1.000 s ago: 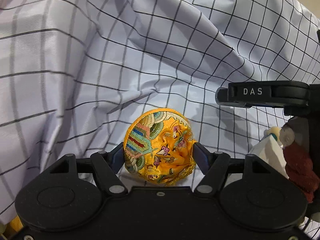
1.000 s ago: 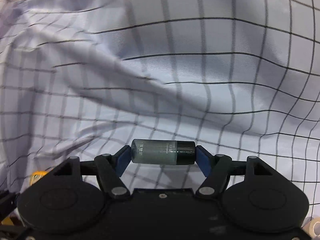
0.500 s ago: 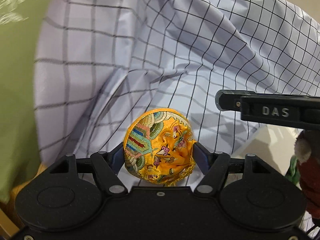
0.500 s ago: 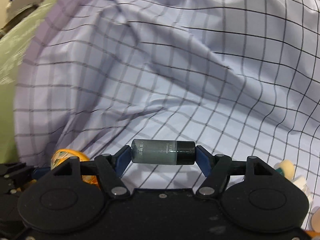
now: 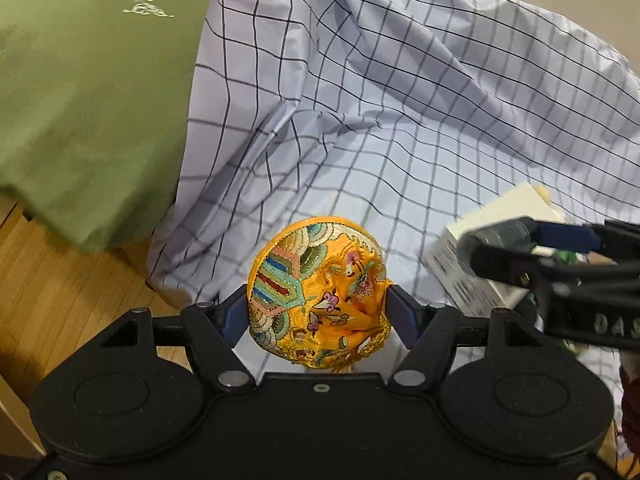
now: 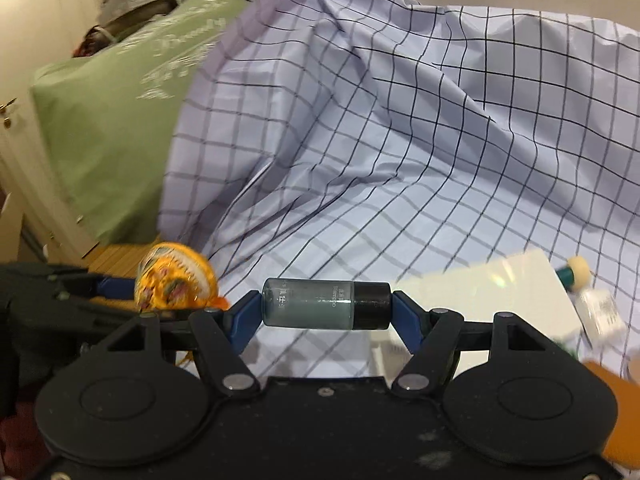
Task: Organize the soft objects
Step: 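Lift and carry the gold pouch and dark bottle back over the wicker basket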
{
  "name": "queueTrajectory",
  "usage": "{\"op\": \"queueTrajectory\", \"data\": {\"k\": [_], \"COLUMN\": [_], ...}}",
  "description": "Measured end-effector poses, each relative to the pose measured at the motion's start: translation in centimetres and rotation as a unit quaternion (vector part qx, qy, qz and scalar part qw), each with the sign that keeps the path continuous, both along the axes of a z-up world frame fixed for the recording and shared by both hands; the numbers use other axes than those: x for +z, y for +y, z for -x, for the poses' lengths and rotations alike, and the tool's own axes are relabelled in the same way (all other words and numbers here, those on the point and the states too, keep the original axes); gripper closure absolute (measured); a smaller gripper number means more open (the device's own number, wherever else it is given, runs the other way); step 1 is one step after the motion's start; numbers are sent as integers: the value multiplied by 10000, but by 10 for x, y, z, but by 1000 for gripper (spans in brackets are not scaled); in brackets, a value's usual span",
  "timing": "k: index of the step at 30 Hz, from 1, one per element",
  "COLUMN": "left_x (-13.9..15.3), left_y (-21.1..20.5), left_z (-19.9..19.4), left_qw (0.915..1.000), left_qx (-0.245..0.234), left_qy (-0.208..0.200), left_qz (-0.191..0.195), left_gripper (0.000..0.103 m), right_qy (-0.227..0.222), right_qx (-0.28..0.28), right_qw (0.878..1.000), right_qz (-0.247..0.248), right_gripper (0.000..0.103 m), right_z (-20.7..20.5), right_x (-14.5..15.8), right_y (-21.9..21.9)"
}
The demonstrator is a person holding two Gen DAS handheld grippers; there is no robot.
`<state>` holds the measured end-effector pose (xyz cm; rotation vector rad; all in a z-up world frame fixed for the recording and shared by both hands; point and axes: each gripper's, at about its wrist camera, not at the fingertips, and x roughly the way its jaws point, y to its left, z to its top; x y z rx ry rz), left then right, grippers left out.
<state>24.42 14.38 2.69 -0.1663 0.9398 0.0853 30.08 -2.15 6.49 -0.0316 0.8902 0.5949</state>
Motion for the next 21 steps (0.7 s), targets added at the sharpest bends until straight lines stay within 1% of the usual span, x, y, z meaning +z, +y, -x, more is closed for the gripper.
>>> {"op": "queueTrajectory", "data": {"k": [6,9,14,21], "left_x": [15,22,28,26], "left_y": [-19,-31,-55,-88], "left_z": [40,57,81,110], "left_qw": [9995,9988,9966,9921], "left_qx": [-255,-423,-749,-1200], "left_qy": [-171,-226,-301,-267], "left_qz": [-9,82,138,253], "left_gripper": [37,37,37,37], "right_qy": [-49,-111,-261,-267], "right_qx": [-104,-218,-493,-1014], "right_qw": [9999,9996,9984,9945], "right_qz": [-99,-105,-44,-61], "right_gripper": [34,34,34,34], "right_z": [64,93,145,195], "right_x": [10,14,20,18], "right_y": [-33,-50,-80,-115]}}
